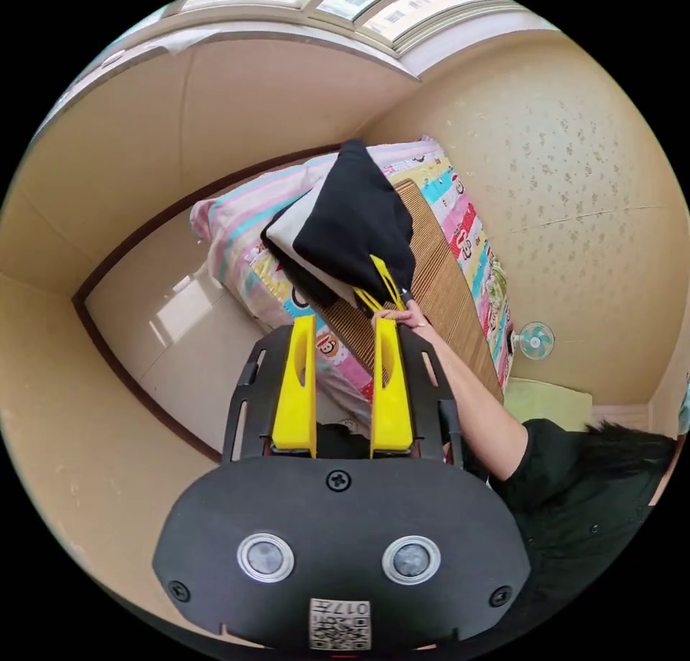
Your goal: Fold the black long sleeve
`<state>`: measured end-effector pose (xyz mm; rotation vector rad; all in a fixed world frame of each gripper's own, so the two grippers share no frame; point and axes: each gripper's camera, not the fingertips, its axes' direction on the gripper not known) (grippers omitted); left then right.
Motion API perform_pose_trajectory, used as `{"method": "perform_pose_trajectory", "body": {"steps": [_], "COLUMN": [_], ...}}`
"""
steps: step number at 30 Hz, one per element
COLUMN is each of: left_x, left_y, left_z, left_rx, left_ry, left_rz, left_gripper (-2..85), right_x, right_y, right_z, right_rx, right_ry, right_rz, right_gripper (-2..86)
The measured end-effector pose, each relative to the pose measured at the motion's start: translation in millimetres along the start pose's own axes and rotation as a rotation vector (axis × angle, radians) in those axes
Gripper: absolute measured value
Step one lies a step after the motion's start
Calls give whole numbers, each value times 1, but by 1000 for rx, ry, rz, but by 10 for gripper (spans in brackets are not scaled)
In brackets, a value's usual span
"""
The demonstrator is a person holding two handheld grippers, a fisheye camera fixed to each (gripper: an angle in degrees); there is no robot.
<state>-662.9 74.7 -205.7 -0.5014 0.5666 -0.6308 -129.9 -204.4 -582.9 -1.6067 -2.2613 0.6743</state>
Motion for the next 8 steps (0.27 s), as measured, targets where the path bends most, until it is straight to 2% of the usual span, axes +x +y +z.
{"method": "perform_pose_trajectory", "body": {"steps": [2, 4, 8], "left_x": [-7, 0, 67], "left_y": [14, 8, -32], "left_z": [25, 54, 97], "left_rx": [-41, -59, -95], "left_ry": [-29, 16, 73], "left_rz": [-5, 15, 220], "left_gripper": [119, 117, 112], "right_x": [-19, -24, -20], "right_y": [16, 29, 54], "right_z": [-15, -33, -118], "right_rx": [-115, -222, -303], "right_ry": [172, 264, 489], "right_rz": [-162, -223, -230], "right_gripper": [117, 114, 101]}}
